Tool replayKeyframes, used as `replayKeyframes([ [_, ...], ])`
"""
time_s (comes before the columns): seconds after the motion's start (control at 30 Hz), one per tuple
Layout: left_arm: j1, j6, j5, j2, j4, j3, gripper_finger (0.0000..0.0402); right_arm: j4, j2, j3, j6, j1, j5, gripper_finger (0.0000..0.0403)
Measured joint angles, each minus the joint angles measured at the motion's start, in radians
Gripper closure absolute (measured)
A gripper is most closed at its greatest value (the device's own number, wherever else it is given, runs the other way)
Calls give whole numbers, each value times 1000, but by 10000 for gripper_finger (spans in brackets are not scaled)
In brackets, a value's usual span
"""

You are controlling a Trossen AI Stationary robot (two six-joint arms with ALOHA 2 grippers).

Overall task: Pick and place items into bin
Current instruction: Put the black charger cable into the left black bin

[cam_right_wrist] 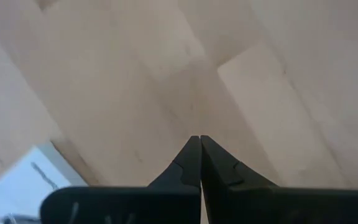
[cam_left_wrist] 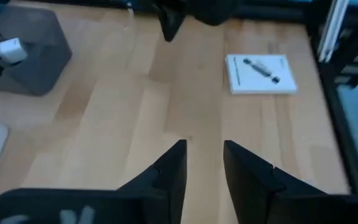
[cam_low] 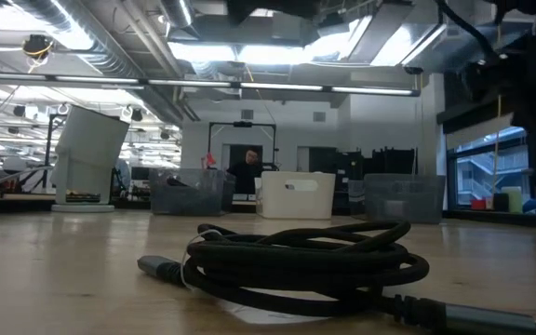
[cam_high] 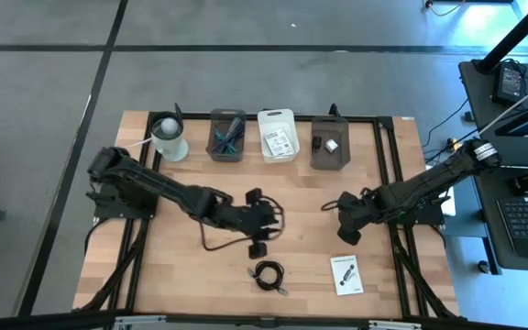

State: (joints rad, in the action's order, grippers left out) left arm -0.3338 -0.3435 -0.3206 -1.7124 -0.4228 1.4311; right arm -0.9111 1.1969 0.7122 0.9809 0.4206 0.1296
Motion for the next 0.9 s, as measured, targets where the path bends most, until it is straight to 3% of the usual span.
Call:
replayKeyframes([
  [0.17, -12, 39, 9, -189, -248, 243, 273, -15, 0, -19, -21, 32, -11, 402],
  [0.3, -26, 8, 51, -305, -346, 347, 235, -16, 0, -20, -43, 49, -11, 402],
  [0.5, -54, -18, 136, -403, -311, 363, 203, -16, 0, -20, -53, 76, -10, 402],
  [0.9, -113, -2, 144, -525, -329, 363, 232, -11, 0, -20, -47, 114, -6, 402],
])
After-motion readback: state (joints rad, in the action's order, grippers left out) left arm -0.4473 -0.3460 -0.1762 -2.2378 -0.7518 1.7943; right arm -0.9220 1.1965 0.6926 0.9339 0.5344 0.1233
